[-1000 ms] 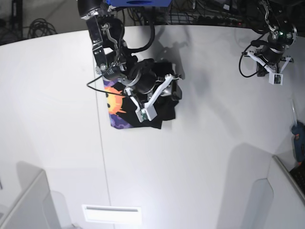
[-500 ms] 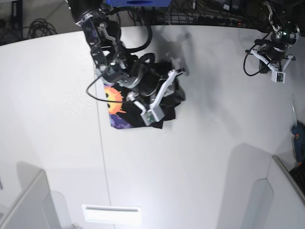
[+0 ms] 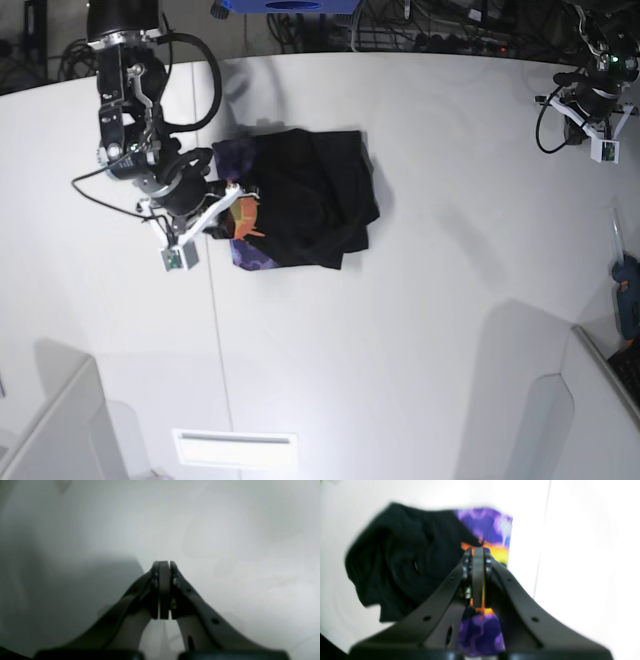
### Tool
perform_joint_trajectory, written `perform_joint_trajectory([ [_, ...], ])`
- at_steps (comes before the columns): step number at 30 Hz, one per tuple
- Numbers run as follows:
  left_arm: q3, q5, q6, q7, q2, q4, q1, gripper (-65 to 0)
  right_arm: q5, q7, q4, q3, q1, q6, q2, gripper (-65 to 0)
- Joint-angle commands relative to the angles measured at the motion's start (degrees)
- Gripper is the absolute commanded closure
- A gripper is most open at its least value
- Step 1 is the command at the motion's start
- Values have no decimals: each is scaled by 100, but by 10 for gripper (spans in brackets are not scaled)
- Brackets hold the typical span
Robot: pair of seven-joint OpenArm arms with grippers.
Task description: Fold the T-shirt properly
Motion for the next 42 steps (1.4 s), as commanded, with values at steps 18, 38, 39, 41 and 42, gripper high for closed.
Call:
perform_joint_trajectory([
  [18,-26,-59,-1,-84,-74,77,30,0,60,634,-174,-793,-627,19,31,0],
  [38,-26,-59,-1,-84,-74,77,30,0,60,607,-218,-1567,-460,1,-435,0],
  [39,-35,-59,-1,-84,-74,77,30,0,60,625,-245,-1681,-434,-52,-435,0],
  [41,-35,-59,-1,-84,-74,77,30,0,60,625,-306,-1936,-302,-368,-444,0],
  [42,-35,-59,-1,-84,-83,77,30,0,60,634,-324,-2094,-223,-526,-444,0],
])
